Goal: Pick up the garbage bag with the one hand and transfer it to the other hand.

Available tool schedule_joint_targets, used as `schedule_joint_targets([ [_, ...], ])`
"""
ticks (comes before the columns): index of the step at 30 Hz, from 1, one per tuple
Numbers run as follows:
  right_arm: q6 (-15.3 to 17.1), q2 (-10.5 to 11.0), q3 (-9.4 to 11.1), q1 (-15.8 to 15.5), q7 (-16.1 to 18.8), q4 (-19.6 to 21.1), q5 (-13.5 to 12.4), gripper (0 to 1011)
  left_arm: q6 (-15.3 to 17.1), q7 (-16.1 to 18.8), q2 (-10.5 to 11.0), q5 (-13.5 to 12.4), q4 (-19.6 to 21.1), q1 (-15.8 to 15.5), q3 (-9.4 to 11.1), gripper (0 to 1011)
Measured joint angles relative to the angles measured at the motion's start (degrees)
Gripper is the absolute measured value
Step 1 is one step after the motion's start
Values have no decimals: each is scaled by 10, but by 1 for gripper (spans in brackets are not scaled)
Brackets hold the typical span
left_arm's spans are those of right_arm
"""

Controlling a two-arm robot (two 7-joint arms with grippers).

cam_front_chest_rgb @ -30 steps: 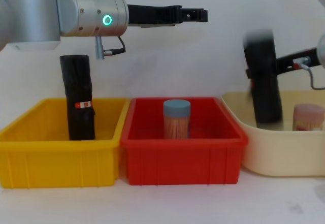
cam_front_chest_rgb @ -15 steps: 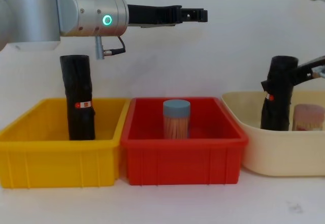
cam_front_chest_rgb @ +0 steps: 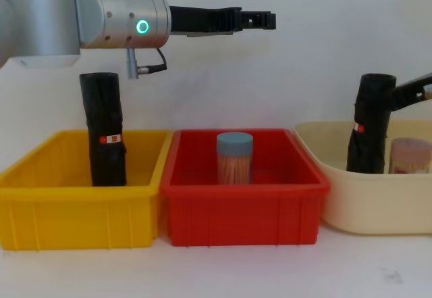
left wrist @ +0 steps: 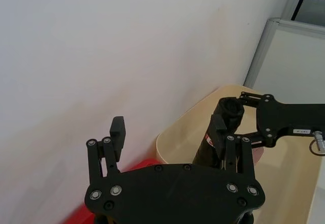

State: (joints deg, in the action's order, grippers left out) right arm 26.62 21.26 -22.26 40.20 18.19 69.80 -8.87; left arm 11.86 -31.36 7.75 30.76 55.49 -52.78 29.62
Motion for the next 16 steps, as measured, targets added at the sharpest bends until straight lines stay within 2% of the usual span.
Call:
schedule_joint_targets([
  [6, 3, 4, 15, -14, -4, 21, -8, 999, 0, 0, 0, 0, 0, 0, 0, 1001],
  [16, 6, 7, 28, -26, -6, 40, -15, 999, 0, 0, 0, 0, 0, 0, 0, 1001],
])
